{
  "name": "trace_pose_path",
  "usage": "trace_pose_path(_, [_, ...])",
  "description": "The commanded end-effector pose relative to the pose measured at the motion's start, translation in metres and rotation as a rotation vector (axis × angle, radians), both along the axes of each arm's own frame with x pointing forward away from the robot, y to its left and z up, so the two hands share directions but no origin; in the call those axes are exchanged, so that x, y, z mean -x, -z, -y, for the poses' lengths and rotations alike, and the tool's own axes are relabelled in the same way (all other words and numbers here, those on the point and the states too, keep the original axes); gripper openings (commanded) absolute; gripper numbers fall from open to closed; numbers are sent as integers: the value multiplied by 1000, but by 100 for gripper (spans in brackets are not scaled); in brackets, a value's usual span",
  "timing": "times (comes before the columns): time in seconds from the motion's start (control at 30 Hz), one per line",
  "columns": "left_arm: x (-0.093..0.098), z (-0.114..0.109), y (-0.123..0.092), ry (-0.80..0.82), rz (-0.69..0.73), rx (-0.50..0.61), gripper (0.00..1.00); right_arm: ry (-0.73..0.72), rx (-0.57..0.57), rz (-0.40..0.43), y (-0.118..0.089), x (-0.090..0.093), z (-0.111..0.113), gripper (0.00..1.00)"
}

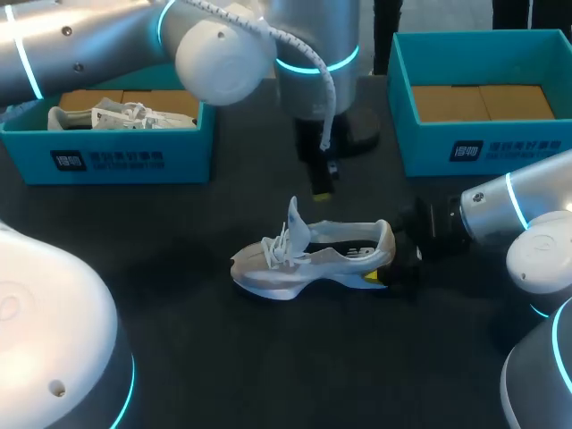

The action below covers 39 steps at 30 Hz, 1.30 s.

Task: Take the shoe out of the shoebox, open the shoe tongue, remove and reinsert the insole, then place the shoe into the shoebox

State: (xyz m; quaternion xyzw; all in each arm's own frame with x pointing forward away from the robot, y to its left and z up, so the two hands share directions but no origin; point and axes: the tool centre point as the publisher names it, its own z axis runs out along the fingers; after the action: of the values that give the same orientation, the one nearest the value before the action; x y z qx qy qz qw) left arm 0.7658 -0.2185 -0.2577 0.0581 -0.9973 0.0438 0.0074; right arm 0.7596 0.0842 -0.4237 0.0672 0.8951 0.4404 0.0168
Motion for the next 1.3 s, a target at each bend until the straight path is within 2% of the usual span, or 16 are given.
trace_pose_path(0.03, [-5,0,11,35,-59,44,0,2,2,0,2,-1,-2,0])
trace_pose_path(0.57, [3,34,50,191,-199,73,0,2,2,0,2,-1,-2,0])
trace_pose_path(1.3, [32,52,108,286,-278,55,0,2,2,0,2,-1,-2,0])
